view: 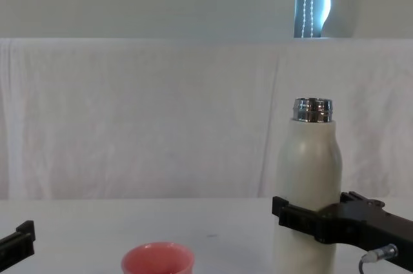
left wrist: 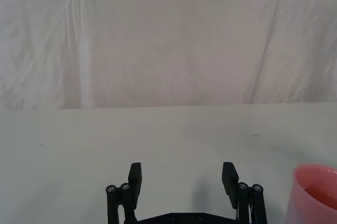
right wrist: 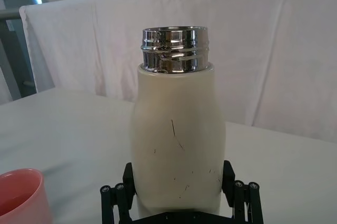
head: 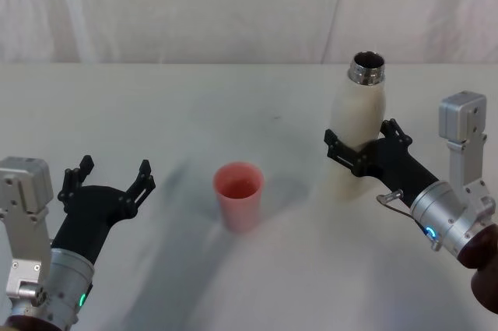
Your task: Grasp the thermos with one hand and pour water into the cup lid.
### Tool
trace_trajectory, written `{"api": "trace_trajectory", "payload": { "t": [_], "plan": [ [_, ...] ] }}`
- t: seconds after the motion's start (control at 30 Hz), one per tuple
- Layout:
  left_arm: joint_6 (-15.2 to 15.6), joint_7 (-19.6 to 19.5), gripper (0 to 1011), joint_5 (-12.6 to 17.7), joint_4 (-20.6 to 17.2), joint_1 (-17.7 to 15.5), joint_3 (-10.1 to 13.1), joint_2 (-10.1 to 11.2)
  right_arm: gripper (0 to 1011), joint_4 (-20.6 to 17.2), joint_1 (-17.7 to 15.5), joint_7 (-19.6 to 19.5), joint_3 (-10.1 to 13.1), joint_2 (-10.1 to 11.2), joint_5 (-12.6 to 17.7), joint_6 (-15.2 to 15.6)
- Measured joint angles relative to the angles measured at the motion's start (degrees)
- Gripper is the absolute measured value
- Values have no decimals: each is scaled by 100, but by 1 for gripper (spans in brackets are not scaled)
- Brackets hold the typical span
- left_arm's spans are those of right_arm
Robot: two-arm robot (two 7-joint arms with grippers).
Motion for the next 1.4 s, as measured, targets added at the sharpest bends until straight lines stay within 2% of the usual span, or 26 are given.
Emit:
{"api": "trace_trajectory", "payload": {
  "t": [0.77, 1.4],
  "plan": [
    [0, 0, 1001, 0, 0, 0, 0, 0, 1000, -423, -334, -67, 134, 178, 50, 27],
    [0, 0, 1001, 0, 0, 0, 0, 0, 1000, -956, -856, -156, 231, 313, 49, 1]
  ]
}}
